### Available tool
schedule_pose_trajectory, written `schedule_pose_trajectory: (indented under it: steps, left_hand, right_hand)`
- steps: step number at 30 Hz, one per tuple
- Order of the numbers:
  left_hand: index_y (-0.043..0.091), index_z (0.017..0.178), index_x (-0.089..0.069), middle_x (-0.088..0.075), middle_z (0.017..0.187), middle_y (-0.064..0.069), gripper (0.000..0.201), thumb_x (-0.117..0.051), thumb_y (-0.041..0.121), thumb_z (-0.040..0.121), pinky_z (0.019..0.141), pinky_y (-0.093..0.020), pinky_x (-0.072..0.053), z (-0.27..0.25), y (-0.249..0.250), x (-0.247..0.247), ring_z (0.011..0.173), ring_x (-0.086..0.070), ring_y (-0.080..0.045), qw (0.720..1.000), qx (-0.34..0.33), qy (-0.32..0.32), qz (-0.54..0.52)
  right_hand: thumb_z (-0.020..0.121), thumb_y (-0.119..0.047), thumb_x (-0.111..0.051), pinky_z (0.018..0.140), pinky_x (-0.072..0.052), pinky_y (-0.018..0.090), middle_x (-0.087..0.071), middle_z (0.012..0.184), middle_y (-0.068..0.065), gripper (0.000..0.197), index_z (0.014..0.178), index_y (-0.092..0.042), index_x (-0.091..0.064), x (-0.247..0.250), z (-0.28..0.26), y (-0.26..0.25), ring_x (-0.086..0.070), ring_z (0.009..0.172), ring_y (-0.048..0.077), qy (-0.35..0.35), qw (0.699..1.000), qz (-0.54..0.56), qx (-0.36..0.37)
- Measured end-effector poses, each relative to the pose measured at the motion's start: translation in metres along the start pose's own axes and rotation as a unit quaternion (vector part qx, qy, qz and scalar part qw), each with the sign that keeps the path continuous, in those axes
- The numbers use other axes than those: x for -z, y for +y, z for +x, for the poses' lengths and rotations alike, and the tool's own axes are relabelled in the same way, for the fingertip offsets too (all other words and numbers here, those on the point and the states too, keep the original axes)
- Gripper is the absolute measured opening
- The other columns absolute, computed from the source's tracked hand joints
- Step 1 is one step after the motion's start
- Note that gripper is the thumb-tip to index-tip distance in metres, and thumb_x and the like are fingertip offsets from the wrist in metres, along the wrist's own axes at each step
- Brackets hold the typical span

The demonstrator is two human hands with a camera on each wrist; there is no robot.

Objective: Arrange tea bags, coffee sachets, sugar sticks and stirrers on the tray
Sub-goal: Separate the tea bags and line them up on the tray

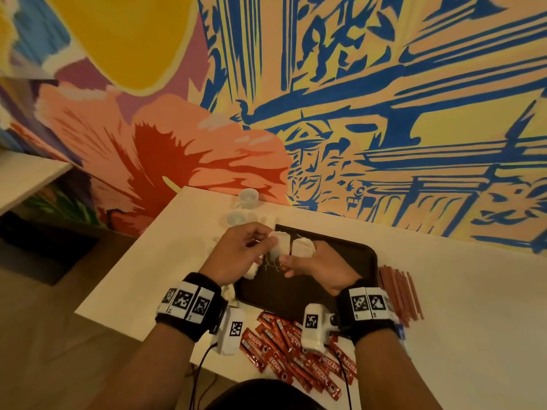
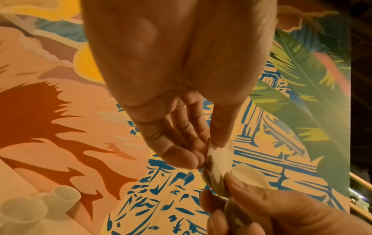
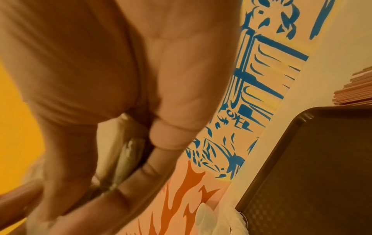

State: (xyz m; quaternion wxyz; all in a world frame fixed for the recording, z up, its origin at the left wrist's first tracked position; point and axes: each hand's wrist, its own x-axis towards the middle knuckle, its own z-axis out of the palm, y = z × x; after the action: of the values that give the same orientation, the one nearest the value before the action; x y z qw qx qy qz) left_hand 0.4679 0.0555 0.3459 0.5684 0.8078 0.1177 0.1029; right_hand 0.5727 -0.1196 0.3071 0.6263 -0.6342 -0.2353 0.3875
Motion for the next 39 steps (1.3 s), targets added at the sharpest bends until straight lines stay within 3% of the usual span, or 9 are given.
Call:
schedule_pose_trajectory:
  steps: [4, 7, 11, 17, 22, 26, 29, 34, 39]
  left_hand:
    - [0.019, 0.103, -0.068, -0.069, 0.08, 0.002, 0.01, -0.069, 0.017, 0.094, 0.063, -0.029, -0.056, -0.01, 0.004, -0.006, 0.072, -0.066, -0.013, 1.0, 0.011, 0.007, -0.014]
    - [0.018, 0.101, -0.071, -0.073, 0.086, -0.004, 0.008, -0.068, 0.021, 0.095, 0.068, -0.034, -0.057, -0.016, 0.004, -0.006, 0.079, -0.069, -0.018, 1.0, 0.012, 0.001, 0.007]
    - [0.017, 0.1, -0.072, -0.075, 0.09, -0.001, 0.009, -0.067, 0.022, 0.096, 0.07, -0.038, -0.059, -0.015, 0.001, -0.001, 0.087, -0.07, -0.021, 1.0, 0.013, -0.002, 0.015]
    - [0.013, 0.097, -0.07, -0.072, 0.087, -0.004, 0.006, -0.065, 0.018, 0.096, 0.063, -0.025, -0.054, 0.005, -0.017, 0.022, 0.072, -0.066, -0.011, 0.998, 0.025, 0.04, 0.03]
    - [0.019, 0.092, -0.066, -0.07, 0.077, -0.001, 0.004, -0.065, 0.021, 0.095, 0.067, -0.036, -0.052, 0.036, -0.067, 0.049, 0.065, -0.063, -0.014, 0.992, 0.07, 0.039, 0.096]
    - [0.018, 0.093, -0.065, -0.066, 0.084, 0.005, 0.007, -0.064, 0.025, 0.095, 0.066, -0.023, -0.042, 0.058, -0.118, 0.053, 0.078, -0.06, -0.014, 0.975, 0.098, -0.017, 0.198]
    - [0.014, 0.105, -0.066, -0.062, 0.091, 0.001, 0.016, -0.06, 0.026, 0.097, 0.07, -0.025, -0.036, 0.071, -0.153, 0.046, 0.087, -0.057, -0.019, 0.948, 0.121, -0.08, 0.282]
    - [0.014, 0.113, -0.066, -0.065, 0.116, -0.007, 0.026, -0.052, 0.031, 0.098, 0.089, -0.032, -0.047, 0.092, -0.201, 0.034, 0.106, -0.061, -0.026, 0.894, 0.166, -0.209, 0.36]
    - [0.019, 0.119, -0.067, -0.064, 0.125, -0.006, 0.03, -0.058, 0.034, 0.095, 0.091, -0.032, -0.048, 0.105, -0.229, 0.029, 0.111, -0.061, -0.027, 0.863, 0.182, -0.249, 0.4]
  right_hand:
    - [0.089, -0.02, -0.077, 0.071, -0.052, 0.034, -0.069, 0.075, 0.004, 0.026, 0.099, 0.002, -0.072, 0.001, -0.006, 0.0, -0.06, 0.065, 0.02, 0.022, 0.998, -0.045, 0.037]
    - [0.088, -0.025, -0.078, 0.059, -0.044, 0.03, -0.062, 0.073, 0.009, 0.023, 0.097, -0.005, -0.074, 0.0, -0.006, 0.0, -0.051, 0.063, 0.025, 0.024, 0.996, -0.074, 0.045]
    - [0.091, -0.02, -0.076, 0.05, -0.037, 0.022, -0.057, 0.074, 0.004, 0.027, 0.104, 0.003, -0.071, -0.001, -0.001, 0.0, -0.047, 0.057, 0.008, 0.02, 0.998, -0.061, 0.022]
    - [0.099, -0.031, -0.063, 0.054, -0.042, 0.021, -0.064, 0.085, -0.001, 0.021, 0.11, -0.017, -0.074, -0.001, 0.019, -0.005, -0.046, 0.063, 0.008, 0.097, 0.993, -0.072, -0.007]
    - [0.095, -0.006, -0.055, 0.054, -0.041, 0.029, -0.056, 0.078, 0.003, 0.021, 0.106, -0.014, -0.072, -0.008, 0.041, 0.004, -0.046, 0.062, 0.014, 0.138, 0.989, -0.013, -0.056]
    - [0.096, 0.0, -0.044, 0.06, -0.044, 0.034, -0.056, 0.095, 0.012, 0.023, 0.107, -0.007, -0.064, -0.014, 0.055, 0.011, -0.052, 0.068, 0.019, 0.138, 0.985, 0.02, -0.105]
    - [0.099, -0.001, -0.041, 0.063, -0.052, 0.037, -0.053, 0.096, 0.013, 0.024, 0.103, -0.005, -0.065, -0.018, 0.065, 0.015, -0.055, 0.073, 0.02, 0.147, 0.981, 0.024, -0.121]
    - [0.104, -0.003, -0.043, 0.094, -0.058, 0.05, -0.06, 0.093, 0.011, 0.028, 0.107, -0.01, -0.07, -0.022, 0.08, 0.017, -0.066, 0.082, 0.022, 0.152, 0.98, 0.0, -0.128]
    - [0.097, 0.003, -0.057, 0.087, -0.061, 0.038, -0.065, 0.105, 0.012, 0.024, 0.112, -0.011, -0.07, -0.021, 0.092, 0.008, -0.067, 0.091, 0.02, 0.172, 0.978, 0.007, -0.118]
